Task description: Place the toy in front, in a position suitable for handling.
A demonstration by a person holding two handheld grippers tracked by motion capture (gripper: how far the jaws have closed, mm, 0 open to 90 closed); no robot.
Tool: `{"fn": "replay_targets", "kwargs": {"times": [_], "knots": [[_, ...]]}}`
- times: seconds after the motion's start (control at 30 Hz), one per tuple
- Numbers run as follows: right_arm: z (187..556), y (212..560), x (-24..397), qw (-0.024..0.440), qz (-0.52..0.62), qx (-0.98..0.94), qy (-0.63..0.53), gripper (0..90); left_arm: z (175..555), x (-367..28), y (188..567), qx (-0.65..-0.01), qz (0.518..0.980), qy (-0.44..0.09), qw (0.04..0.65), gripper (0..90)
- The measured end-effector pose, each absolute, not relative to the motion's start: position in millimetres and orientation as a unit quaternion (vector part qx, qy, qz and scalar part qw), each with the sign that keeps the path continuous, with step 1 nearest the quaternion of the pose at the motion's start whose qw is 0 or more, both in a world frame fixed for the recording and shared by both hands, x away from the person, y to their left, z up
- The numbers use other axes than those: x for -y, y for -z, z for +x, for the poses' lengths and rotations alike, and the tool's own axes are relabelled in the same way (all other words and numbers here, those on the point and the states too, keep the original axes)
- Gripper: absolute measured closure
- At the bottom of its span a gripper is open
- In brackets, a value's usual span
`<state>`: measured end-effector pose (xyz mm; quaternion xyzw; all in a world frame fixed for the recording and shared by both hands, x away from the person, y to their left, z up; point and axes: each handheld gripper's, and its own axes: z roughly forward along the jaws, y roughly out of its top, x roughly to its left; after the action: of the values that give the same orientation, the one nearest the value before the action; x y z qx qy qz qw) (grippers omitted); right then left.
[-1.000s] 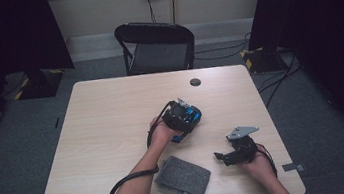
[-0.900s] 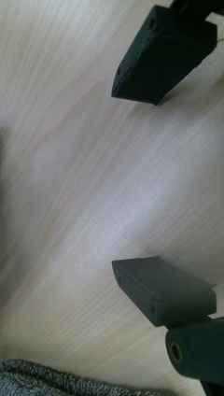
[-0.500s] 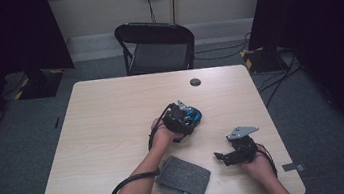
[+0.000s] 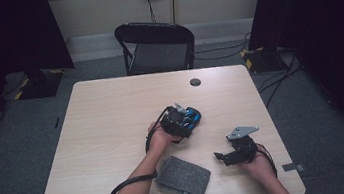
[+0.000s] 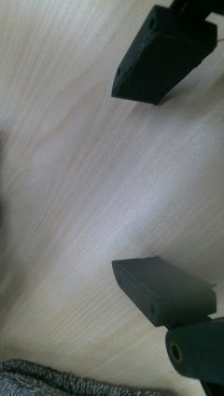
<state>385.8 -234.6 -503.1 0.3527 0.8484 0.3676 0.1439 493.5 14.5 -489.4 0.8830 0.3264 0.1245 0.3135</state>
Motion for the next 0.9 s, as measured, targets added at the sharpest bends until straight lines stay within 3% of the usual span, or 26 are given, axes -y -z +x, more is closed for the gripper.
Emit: {"fn": "replay_targets", "kwargs": {"times": [0.9], "knots": [[386.0, 503.1, 234.6, 0.144, 0.353, -0.848, -0.368, 14.0, 494.2, -13.4, 469.3, -0.328, 0.881, -0.128, 0.316, 26.9]]}}
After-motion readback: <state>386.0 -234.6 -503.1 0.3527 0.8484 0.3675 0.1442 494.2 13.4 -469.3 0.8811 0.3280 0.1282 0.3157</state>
